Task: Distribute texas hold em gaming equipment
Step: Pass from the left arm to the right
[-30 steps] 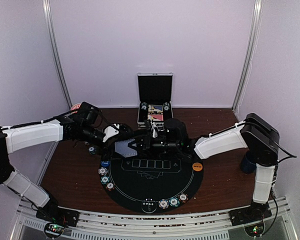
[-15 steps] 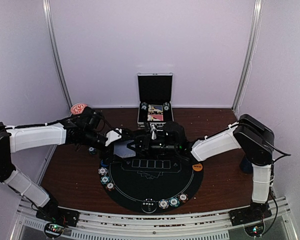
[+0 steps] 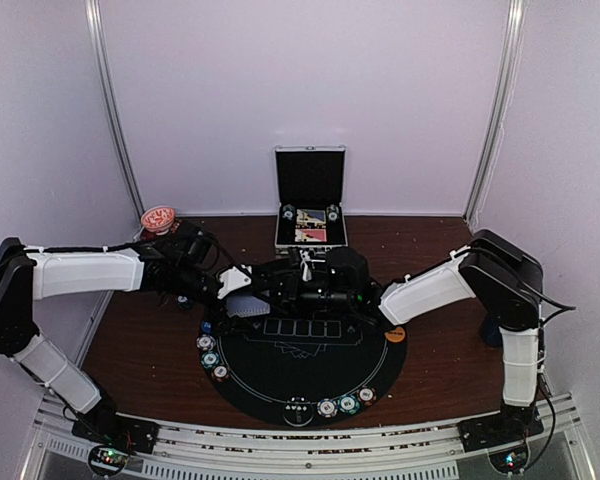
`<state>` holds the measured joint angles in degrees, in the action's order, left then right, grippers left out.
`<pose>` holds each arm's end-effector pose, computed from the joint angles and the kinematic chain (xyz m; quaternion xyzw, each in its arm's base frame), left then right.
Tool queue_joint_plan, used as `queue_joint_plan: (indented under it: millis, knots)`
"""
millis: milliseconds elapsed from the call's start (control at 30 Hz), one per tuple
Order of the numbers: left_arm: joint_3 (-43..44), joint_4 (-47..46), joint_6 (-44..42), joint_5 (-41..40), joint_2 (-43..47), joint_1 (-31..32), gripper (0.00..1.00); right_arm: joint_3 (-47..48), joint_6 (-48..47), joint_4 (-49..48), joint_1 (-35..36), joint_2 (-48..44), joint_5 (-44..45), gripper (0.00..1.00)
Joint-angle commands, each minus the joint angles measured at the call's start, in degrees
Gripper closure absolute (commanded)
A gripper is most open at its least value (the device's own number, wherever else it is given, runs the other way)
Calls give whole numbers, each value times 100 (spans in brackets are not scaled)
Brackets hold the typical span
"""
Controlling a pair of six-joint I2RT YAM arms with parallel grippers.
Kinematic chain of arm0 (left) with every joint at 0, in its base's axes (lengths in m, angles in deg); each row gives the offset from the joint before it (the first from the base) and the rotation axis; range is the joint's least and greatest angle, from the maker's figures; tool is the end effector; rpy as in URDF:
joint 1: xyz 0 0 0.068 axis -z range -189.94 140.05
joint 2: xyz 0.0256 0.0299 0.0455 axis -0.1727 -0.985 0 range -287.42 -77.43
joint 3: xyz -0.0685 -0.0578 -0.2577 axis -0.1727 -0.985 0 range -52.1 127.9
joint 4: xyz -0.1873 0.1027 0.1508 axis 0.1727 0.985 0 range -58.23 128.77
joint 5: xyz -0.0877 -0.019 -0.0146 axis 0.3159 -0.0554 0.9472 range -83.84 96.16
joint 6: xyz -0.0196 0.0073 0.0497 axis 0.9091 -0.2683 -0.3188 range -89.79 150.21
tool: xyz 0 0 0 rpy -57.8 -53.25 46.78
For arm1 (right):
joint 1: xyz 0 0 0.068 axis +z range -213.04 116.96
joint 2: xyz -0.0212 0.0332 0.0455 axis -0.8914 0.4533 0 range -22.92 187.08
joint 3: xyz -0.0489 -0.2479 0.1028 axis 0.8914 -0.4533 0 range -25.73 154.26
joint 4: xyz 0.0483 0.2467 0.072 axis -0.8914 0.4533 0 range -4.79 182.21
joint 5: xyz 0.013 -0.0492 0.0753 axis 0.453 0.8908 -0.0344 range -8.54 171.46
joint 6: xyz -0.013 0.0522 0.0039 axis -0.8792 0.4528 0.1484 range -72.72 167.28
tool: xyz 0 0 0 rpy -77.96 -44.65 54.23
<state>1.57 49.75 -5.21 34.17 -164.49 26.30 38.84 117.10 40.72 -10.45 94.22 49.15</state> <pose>0.2401 -0.1967 0.2100 0.6009 0.6955 -0.2307 0.3192 0.2521 0.3612 0.1758 -0.0717 0.7444 0.6530 0.1192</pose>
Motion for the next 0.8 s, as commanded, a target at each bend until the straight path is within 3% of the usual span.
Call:
queue_joint_plan:
  millis: [0, 433, 567, 700, 767]
  knots:
    - [10, -200, 48, -40, -34, 32, 4, 112, 45, -298, -35, 40, -24, 100]
    - [-25, -205, 0, 12, -25, 40, 41, 122, 63, -282, -36, 98, -27, 100]
    - [-29, -203, -8, 0, -59, 46, 47, 137, 66, -295, -39, 112, -55, 100]
    - [-32, -203, -17, -57, -128, 35, 45, 147, 70, -309, -37, 109, -76, 100]
    - [-37, -205, -32, -91, -168, 40, 44, 171, 50, -287, -39, 120, -96, 91]
